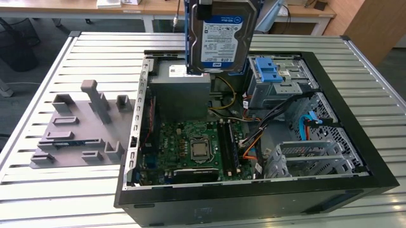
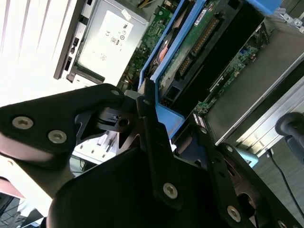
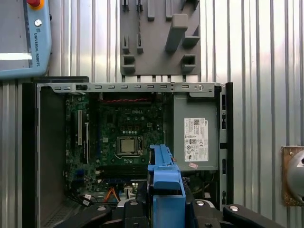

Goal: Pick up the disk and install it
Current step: 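Pick up the disk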

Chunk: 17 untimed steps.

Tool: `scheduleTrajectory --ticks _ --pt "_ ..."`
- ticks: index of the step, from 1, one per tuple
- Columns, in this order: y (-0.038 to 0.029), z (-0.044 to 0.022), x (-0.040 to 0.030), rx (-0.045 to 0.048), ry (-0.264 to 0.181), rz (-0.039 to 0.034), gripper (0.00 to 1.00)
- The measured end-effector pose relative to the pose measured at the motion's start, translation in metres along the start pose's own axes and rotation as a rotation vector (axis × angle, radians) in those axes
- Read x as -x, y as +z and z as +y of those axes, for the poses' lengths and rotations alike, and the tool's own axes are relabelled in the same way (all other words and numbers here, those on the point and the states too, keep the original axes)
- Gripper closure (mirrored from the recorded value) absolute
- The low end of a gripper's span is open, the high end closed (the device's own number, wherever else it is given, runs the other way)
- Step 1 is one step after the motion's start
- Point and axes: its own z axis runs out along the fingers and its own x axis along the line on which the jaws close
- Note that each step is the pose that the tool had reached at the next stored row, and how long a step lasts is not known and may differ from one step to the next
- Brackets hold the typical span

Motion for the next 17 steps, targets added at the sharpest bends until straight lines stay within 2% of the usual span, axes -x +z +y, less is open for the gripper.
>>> scheduleTrajectory --ticks 17 --pt "-0.0001 -0.0056 -0.01 0.0001 -0.002 0.0001 0.64"
